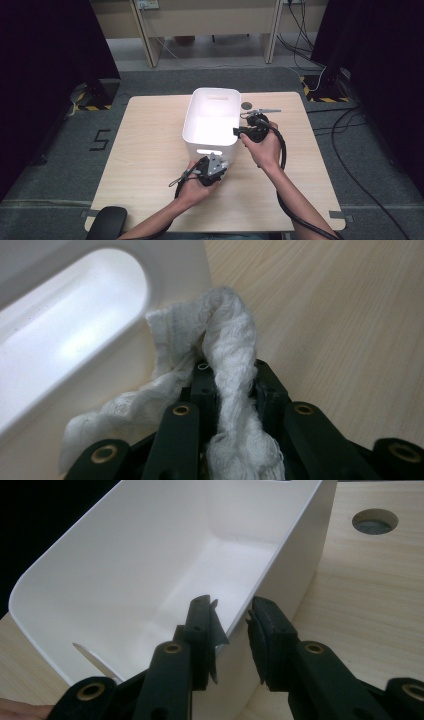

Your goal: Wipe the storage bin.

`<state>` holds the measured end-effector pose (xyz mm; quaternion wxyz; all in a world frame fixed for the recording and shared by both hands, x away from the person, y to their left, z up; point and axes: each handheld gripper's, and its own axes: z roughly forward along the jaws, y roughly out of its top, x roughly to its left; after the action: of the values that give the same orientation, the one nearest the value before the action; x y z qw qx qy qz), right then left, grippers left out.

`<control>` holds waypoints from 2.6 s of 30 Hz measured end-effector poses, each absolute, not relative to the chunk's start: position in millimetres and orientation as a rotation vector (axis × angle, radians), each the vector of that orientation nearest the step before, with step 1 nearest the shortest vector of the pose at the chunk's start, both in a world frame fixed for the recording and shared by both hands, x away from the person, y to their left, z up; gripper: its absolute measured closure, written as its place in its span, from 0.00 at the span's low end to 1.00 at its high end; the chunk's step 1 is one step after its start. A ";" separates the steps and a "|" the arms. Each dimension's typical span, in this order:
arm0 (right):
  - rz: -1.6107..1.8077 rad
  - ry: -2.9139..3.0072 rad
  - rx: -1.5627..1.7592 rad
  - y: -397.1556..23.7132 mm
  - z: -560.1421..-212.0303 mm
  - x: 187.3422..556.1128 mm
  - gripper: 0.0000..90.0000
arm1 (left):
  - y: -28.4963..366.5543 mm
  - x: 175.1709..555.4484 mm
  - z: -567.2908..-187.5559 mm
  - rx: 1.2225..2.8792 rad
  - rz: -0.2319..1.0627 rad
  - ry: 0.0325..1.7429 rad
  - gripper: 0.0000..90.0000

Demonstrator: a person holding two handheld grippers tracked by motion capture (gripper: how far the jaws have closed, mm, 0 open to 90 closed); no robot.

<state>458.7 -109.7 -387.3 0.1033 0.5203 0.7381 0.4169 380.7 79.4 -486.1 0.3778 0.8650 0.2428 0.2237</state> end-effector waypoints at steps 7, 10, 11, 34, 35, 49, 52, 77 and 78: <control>1.228 2.177 1.532 -109.8 -387.3 458.8 0.79 | 70.4 381.5 -483.9 2.213 0.559 0.609 0.84; 1.228 2.175 1.537 -109.6 -387.3 458.5 0.79 | 69.1 382.1 -483.0 2.218 0.556 0.606 0.84; 1.228 2.175 1.536 -109.8 -387.3 458.7 0.79 | 67.4 381.8 -483.0 2.213 0.557 0.610 0.84; 1.217 2.175 1.535 -108.4 -387.0 457.9 0.79 | 52.2 383.8 -469.7 2.182 0.555 0.599 0.84; 1.216 2.176 1.531 -108.5 -387.1 457.9 0.79 | 52.2 383.8 -469.7 2.182 0.555 0.599 0.84; 1.218 2.178 1.534 -108.1 -387.0 457.8 0.80 | 52.6 382.1 -445.7 2.130 0.580 0.586 0.84; 1.219 2.177 1.534 -108.0 -387.1 457.8 0.80 | 52.3 382.3 -441.6 2.121 0.579 0.589 0.84; 1.222 2.187 1.539 -107.6 -386.9 459.2 0.78 | 61.6 378.4 -418.6 2.100 0.615 0.557 0.83; 1.219 2.191 1.541 -107.7 -386.6 459.4 0.78 | 62.5 377.3 -419.1 2.107 0.613 0.557 0.83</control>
<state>459.4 -107.7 -386.6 0.0992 0.5212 0.7407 0.4121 377.3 62.5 -419.1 0.4250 0.8425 0.2226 0.2451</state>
